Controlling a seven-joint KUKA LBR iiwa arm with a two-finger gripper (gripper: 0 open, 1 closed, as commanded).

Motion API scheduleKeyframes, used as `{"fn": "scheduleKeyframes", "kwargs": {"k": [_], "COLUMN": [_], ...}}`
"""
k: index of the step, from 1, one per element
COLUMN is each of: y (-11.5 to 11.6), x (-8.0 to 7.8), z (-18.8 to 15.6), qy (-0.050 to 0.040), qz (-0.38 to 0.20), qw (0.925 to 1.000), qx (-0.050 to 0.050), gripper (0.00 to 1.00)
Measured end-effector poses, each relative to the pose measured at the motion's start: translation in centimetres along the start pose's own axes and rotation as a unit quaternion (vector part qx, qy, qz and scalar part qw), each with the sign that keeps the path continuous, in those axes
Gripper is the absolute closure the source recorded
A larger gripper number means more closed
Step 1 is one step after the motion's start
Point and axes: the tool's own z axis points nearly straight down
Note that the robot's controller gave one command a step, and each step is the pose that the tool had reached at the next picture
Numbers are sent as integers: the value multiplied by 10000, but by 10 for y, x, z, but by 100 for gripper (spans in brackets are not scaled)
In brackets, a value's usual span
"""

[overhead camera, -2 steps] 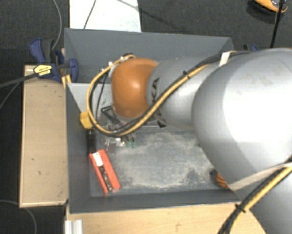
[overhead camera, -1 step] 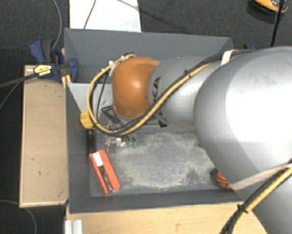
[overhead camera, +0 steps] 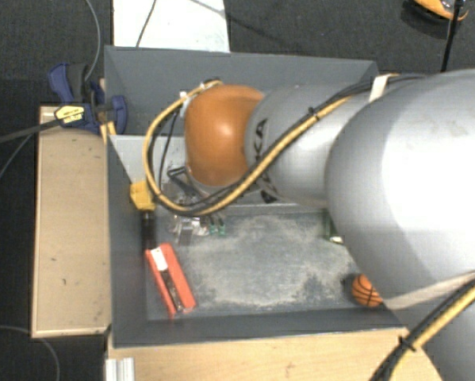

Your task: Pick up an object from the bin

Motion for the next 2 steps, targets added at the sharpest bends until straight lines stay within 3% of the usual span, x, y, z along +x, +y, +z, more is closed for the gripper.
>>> {"fn": "scheduleKeyframes", "kwargs": {"k": [2], "y": [1], "x": [-2], "z": [-40], "qy": [-39], "qz": [4], "qw": [10000], "qx": [-14], "gripper": [100]}}
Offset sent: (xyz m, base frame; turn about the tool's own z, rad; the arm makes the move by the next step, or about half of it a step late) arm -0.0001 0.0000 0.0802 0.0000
